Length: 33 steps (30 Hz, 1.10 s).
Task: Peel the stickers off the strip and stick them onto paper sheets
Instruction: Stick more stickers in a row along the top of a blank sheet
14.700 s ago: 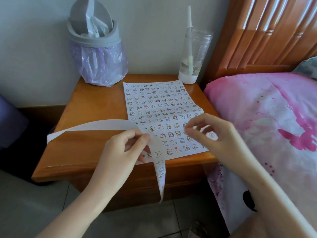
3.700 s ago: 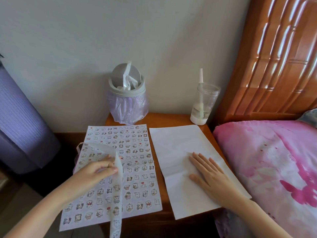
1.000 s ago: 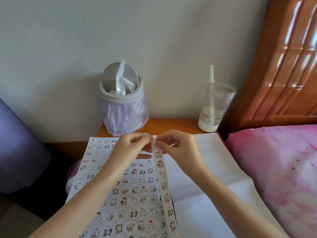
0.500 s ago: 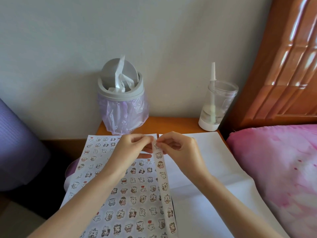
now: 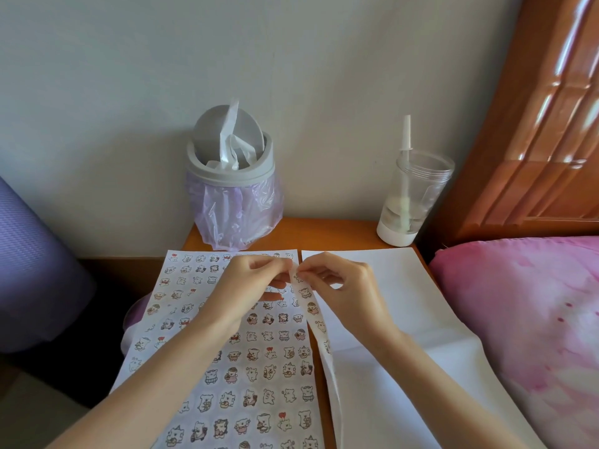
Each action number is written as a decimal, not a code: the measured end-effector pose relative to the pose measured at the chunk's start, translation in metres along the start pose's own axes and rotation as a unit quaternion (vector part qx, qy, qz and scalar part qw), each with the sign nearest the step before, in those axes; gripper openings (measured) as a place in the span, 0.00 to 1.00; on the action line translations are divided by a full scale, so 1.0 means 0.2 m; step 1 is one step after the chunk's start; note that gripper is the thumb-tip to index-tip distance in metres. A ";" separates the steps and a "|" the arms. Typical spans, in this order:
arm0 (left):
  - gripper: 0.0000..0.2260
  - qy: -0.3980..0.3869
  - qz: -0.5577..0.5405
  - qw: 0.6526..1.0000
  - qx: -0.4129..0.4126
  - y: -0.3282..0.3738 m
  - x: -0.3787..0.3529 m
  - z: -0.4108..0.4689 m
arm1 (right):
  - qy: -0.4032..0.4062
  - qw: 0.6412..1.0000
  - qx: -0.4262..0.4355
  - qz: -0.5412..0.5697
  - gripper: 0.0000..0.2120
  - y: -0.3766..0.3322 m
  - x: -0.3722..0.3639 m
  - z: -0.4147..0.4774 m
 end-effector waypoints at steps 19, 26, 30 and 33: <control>0.10 0.000 0.063 0.994 -0.094 -0.02 -0.08 0.04 | -0.019 0.965 -0.253 0.066 0.02 0.25 0.15 0.17; 0.10 -0.025 0.085 0.994 -0.070 -0.11 -0.12 0.06 | -0.123 0.940 -0.315 0.039 0.05 0.39 0.04 0.29; 0.10 -0.020 0.114 0.989 -0.089 -0.11 -0.10 0.06 | -0.123 0.943 -0.308 0.016 0.05 0.41 0.01 0.31; 0.10 -0.031 0.123 0.987 -0.096 -0.12 -0.11 0.07 | -0.127 0.942 -0.310 0.012 0.07 0.43 -0.01 0.30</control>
Point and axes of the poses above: each hand's wrist, its own z-axis towards the middle knuckle, its own x-axis out of the back of the hand, y = z × x, the point moved 6 cm from there along z, towards the middle knuckle, and after that the axes turned 1 degree about z, right-handed, at the moved point
